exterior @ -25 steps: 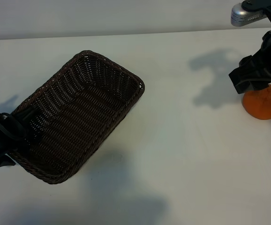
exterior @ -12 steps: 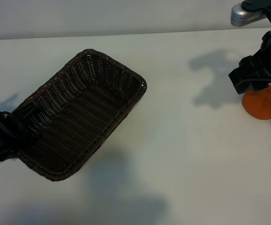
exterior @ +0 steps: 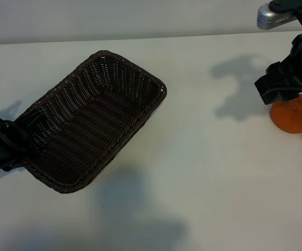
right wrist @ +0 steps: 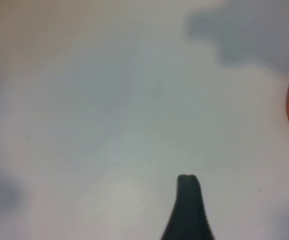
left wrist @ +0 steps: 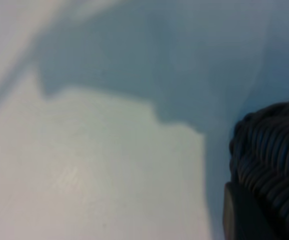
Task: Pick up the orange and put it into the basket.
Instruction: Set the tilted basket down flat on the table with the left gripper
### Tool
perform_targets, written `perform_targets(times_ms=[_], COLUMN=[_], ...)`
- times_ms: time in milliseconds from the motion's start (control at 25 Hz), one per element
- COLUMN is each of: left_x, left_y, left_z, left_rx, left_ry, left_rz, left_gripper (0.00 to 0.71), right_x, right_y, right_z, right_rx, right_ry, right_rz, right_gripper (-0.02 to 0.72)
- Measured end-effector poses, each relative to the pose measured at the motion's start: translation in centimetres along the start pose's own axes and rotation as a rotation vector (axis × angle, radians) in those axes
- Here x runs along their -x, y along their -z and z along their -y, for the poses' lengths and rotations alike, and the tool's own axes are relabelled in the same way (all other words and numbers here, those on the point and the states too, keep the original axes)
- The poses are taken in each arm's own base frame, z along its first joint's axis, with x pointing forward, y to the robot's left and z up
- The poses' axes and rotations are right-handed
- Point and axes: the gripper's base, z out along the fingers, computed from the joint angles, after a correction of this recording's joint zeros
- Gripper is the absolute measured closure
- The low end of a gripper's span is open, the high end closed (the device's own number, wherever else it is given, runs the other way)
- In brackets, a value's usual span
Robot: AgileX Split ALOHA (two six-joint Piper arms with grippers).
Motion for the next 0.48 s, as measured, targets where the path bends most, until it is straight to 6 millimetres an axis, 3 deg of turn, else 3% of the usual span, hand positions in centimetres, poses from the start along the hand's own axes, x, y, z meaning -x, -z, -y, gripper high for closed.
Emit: perform_targets(times_ms=[160, 480], left_x=[0.0, -0.8], left_y=[0.7, 3.3], left_z=[0.5, 1.1], left_rx=[-0.069, -0.233], left_ry=[-0.045, -0.152], left_rz=[0.015, 0.017], left_gripper=[0.544, 0.544], right_x=[0.0, 0.0], right_y=[0.0, 0.0], right_z=[0.0, 0.0], right_rx=[0.0, 0.0], right_ry=[0.0, 0.0], right_rz=[0.0, 0.0], right_gripper=[0.177, 0.177])
